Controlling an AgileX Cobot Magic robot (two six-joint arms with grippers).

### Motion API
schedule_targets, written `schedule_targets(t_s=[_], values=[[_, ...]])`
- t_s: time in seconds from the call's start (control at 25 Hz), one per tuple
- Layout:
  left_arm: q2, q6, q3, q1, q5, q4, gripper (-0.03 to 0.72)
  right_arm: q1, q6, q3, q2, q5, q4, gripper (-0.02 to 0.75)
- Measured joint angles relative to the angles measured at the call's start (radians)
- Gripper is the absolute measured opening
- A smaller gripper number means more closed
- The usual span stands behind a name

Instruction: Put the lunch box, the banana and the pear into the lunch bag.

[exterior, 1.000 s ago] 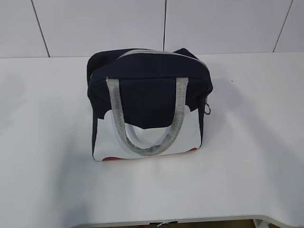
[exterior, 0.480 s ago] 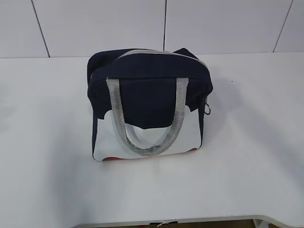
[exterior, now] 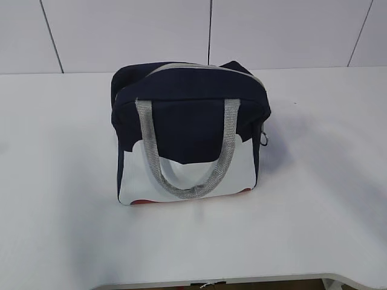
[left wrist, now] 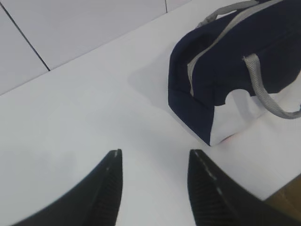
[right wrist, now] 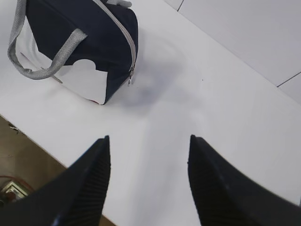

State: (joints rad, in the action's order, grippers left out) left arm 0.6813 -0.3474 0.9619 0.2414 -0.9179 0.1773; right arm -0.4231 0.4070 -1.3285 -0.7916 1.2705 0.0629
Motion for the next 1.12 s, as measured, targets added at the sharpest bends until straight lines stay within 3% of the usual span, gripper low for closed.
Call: schedule_targets(t_s=[0.32, 0.76, 1.12], values=[[-0.059, 0.065, 0.000, 0.000, -0.134, 0.017, 0.429, 0.000, -0.054, 0.084, 0.099, 0.002, 0.004, 0.442], [-0.081, 0.085, -0.009, 0.000, -0.250, 0.088, 0.440, -0.002, -0.109, 0.201, 0.248, 0.002, 0.004, 0.442], [-0.270, 0.125, -0.206, 0.000, -0.172, 0.090, 0.439, -0.002, -0.185, 0.335, 0.388, 0.002, 0.004, 0.442]])
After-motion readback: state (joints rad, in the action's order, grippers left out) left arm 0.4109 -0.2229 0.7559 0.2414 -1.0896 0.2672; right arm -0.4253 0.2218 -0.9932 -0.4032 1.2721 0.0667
